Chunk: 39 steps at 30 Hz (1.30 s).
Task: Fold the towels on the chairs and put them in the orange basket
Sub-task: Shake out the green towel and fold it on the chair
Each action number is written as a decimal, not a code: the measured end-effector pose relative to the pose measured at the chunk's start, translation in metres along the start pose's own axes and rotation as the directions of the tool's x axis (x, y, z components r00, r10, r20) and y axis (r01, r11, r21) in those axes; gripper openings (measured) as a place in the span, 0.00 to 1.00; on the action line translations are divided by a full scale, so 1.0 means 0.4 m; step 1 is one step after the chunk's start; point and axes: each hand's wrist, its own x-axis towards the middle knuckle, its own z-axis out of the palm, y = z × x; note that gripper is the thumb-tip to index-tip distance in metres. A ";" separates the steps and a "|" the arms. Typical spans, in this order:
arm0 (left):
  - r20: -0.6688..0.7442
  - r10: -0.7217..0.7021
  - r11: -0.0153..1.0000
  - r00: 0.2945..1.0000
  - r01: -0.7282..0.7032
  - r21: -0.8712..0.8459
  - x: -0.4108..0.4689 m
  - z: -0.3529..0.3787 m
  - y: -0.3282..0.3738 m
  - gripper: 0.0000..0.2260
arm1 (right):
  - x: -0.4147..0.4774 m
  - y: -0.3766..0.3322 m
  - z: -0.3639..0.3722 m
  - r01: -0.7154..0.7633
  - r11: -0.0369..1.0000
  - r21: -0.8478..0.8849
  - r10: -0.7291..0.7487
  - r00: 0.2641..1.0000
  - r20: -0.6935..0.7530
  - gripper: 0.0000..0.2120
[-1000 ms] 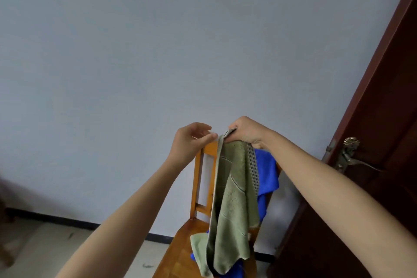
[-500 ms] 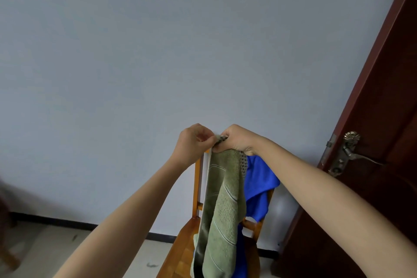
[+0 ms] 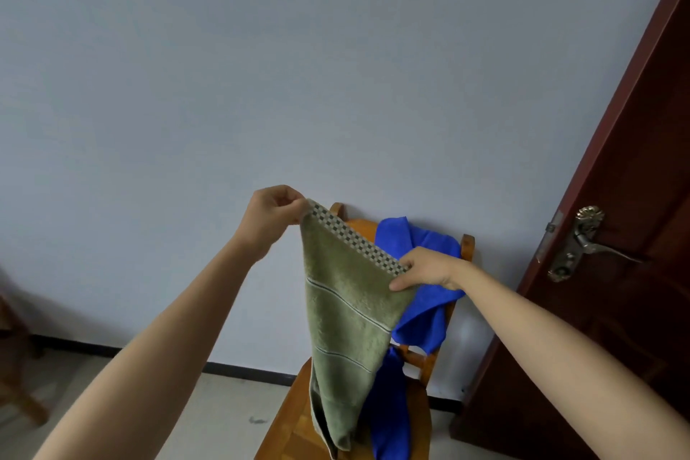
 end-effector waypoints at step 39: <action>-0.427 0.038 0.963 0.904 -0.147 -0.225 -0.022 -0.422 0.027 0.17 | 0.174 -0.328 -0.109 0.486 0.676 0.554 -0.138 0.822 -0.552 0.09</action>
